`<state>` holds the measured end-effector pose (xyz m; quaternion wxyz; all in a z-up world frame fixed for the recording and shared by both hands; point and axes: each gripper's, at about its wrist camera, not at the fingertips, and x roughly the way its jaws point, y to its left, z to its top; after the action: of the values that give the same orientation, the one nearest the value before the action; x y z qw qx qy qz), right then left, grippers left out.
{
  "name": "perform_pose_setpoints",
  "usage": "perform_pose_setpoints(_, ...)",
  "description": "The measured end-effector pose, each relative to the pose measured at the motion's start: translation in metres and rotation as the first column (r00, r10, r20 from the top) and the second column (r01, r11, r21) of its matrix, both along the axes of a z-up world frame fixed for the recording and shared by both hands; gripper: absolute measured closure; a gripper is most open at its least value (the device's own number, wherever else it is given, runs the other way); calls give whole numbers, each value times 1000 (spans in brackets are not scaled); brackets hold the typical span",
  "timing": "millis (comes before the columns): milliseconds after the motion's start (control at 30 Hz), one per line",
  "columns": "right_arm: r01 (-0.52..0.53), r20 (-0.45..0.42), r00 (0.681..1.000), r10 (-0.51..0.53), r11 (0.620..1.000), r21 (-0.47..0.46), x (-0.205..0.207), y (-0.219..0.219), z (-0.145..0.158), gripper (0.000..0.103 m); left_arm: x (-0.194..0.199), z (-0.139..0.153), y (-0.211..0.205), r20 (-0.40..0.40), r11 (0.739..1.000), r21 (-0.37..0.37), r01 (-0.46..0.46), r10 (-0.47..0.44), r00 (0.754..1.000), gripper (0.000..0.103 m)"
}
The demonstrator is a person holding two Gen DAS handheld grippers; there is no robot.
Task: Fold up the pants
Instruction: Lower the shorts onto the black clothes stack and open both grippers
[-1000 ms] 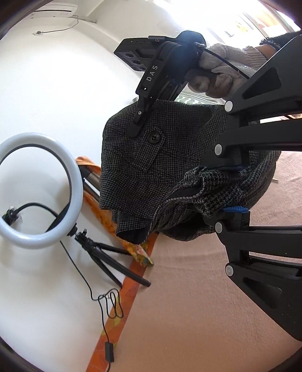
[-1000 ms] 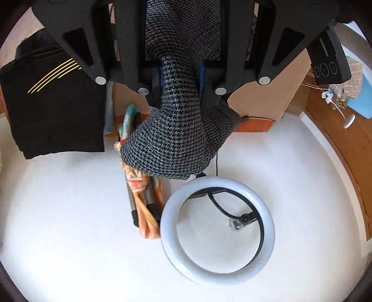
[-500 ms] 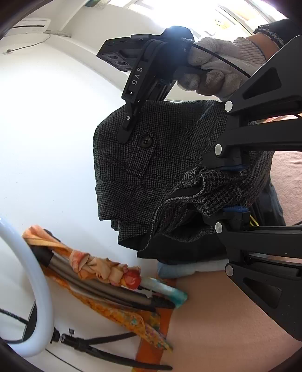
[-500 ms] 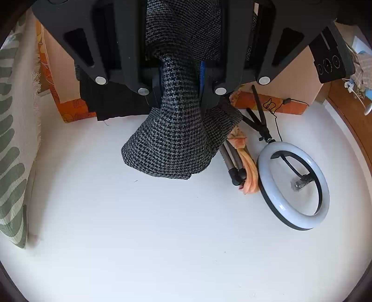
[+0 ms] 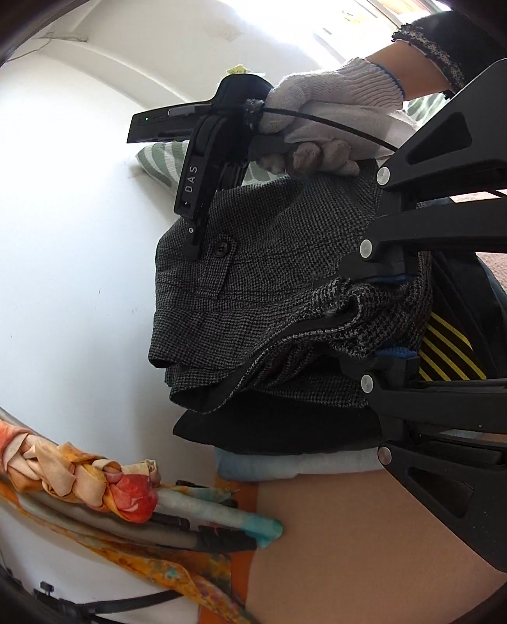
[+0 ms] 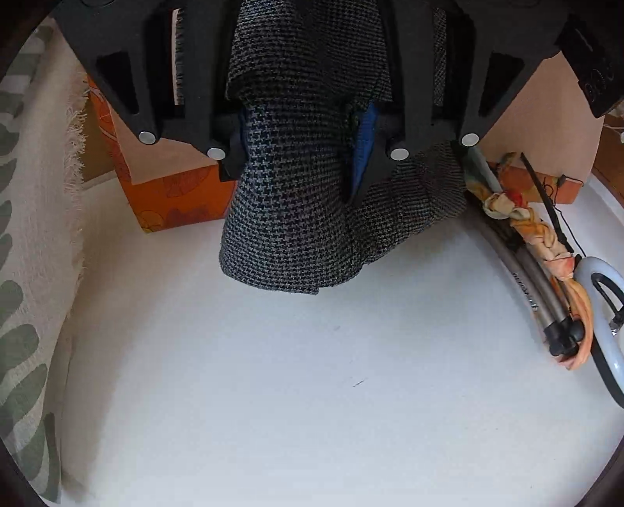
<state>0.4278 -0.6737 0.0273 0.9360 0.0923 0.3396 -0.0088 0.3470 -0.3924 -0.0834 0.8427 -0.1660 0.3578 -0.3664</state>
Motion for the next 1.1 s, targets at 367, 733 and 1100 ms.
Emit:
perform_pose_setpoints(367, 160, 53, 986, -159, 986, -33, -45, -25, 22, 35, -41, 19, 28, 14, 992, 121, -40, 39, 999, 76)
perform_pose_setpoints(733, 219, 78, 973, -216, 975, -30, -125, 3, 56, 29, -87, 69, 60, 62, 988, 152, -6, -3, 998, 76)
perform_pose_setpoints(1100, 223, 118, 970, -214, 973, -61, -208, 80, 72, 18, -154, 115, 107, 167, 983, 183, -16, -15, 986, 43)
